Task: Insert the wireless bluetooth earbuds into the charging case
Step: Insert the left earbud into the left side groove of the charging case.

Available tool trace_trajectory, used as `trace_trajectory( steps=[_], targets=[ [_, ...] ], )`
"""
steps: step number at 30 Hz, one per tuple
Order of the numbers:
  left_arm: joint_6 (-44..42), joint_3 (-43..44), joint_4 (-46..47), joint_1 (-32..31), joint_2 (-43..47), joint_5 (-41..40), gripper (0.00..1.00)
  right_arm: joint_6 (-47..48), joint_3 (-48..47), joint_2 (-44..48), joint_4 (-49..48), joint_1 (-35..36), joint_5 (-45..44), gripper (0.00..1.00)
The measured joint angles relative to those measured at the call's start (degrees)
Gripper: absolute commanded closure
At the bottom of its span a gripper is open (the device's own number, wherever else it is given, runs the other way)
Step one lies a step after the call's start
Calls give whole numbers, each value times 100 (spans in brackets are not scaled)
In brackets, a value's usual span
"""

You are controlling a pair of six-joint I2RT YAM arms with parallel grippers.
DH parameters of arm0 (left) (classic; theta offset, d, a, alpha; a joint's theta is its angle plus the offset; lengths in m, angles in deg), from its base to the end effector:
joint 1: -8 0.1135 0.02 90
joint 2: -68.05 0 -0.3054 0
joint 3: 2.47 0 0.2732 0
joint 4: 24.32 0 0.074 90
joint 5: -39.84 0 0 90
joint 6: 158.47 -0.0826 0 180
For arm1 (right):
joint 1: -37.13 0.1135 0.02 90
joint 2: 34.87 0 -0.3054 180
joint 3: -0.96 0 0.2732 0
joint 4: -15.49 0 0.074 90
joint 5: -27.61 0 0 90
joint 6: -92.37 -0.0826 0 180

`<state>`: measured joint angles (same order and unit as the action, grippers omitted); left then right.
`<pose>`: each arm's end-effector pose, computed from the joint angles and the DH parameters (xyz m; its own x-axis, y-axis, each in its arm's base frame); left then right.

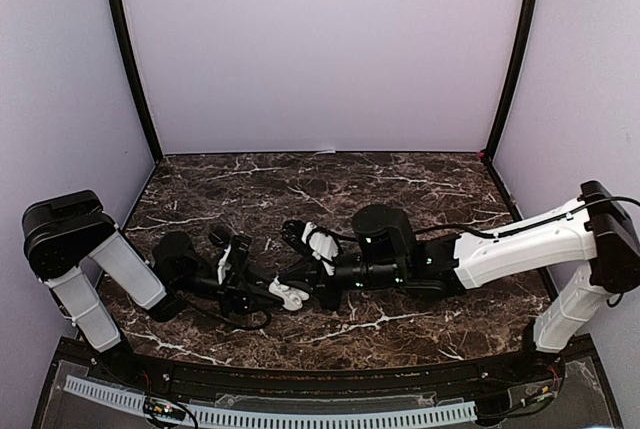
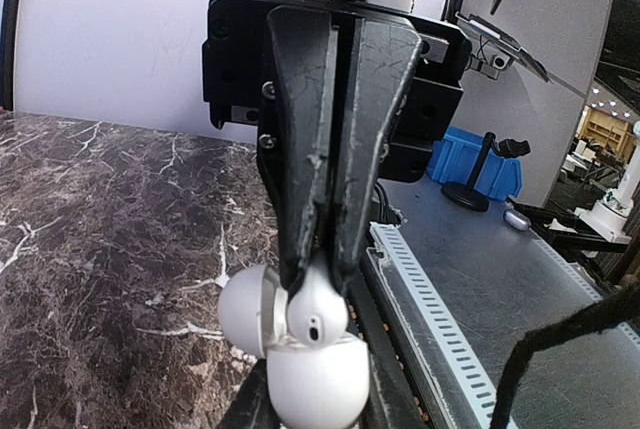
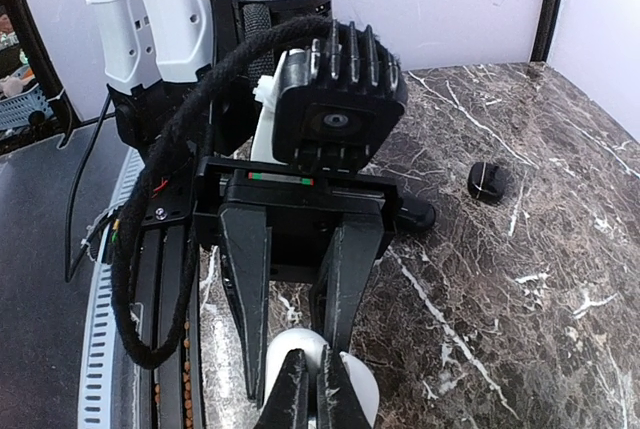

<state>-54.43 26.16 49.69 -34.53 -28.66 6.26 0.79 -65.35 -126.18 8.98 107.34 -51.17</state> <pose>0.1574 -0.2378 0.1757 -0.1650 -0.0307 -0.9858 0.9736 -0.1649 -0.1578 0.1276 0.4021 0.2542 -0.1345 -0.2939 -0.9463 -0.9821 0.1666 0.0878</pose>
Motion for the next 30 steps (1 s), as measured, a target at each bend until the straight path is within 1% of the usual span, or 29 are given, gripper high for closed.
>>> trace_trajectory(
  steps=[10,17,30],
  targets=[
    [-98,-55,-166,-2,92,-52,88,44,-7,-39,-48,66,-223,97],
    [-142,-63,-109,-13,205,-103,87,15,337,229,-120,76,-358,96],
    [-142,-63,-109,-13,208,-107,87,2,372,260,-140,92,-363,96]
  ],
)
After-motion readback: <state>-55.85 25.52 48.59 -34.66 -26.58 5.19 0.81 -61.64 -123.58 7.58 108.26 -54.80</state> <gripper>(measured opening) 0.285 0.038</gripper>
